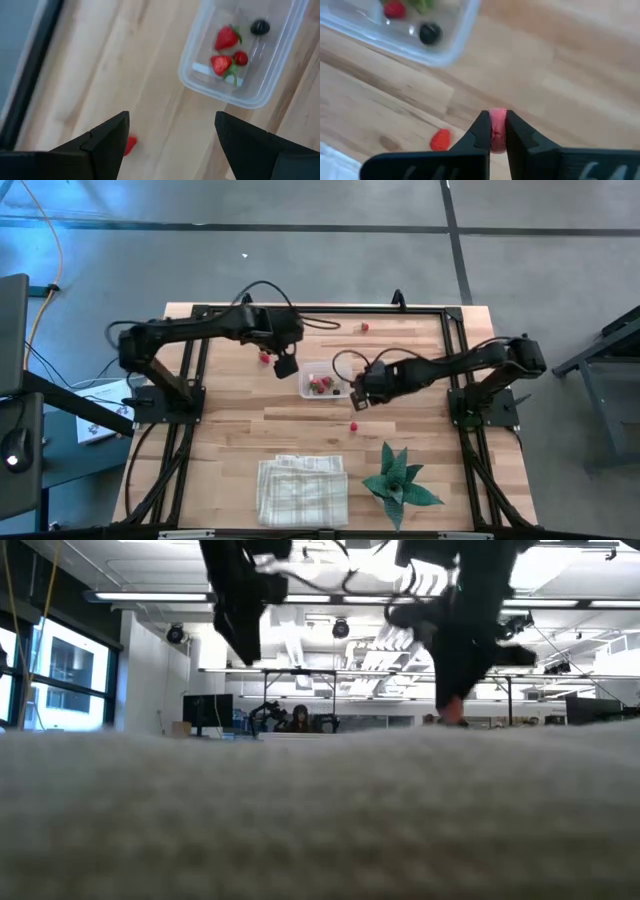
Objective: Pick and placing Produce into tupperware
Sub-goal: Put the pink apricot into the transparent bin
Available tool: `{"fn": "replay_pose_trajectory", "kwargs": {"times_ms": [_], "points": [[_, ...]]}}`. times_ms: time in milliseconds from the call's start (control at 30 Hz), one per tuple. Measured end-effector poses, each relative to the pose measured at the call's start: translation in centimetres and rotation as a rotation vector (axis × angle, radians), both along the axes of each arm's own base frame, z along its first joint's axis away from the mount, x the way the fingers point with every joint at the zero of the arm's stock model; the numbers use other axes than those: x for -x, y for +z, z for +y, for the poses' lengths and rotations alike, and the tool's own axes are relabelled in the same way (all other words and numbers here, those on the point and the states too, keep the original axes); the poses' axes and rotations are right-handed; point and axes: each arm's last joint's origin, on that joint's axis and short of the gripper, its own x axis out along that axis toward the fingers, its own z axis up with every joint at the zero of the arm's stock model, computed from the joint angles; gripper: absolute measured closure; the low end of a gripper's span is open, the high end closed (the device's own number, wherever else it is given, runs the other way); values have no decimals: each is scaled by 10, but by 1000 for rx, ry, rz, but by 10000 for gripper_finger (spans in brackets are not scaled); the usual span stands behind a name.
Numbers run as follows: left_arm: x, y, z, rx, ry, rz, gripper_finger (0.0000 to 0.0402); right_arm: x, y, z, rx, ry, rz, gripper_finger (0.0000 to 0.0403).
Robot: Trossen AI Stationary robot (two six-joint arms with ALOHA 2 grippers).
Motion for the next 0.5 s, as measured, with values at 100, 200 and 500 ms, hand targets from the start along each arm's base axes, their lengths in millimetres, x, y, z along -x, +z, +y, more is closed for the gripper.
{"fn": "replay_pose_trajectory", "kwargs": {"times_ms": [100,200,500], "points": [[13,19,-4,-56,37,-46,119,-8,27,-11,66,43,-28,398],[26,34,-5,-92,71,-88,119,-13,55,-24,155,87,-42,397],[64,61,-3,-124,184,-151,119,-22,107,-58,326,189,-116,400]]}}
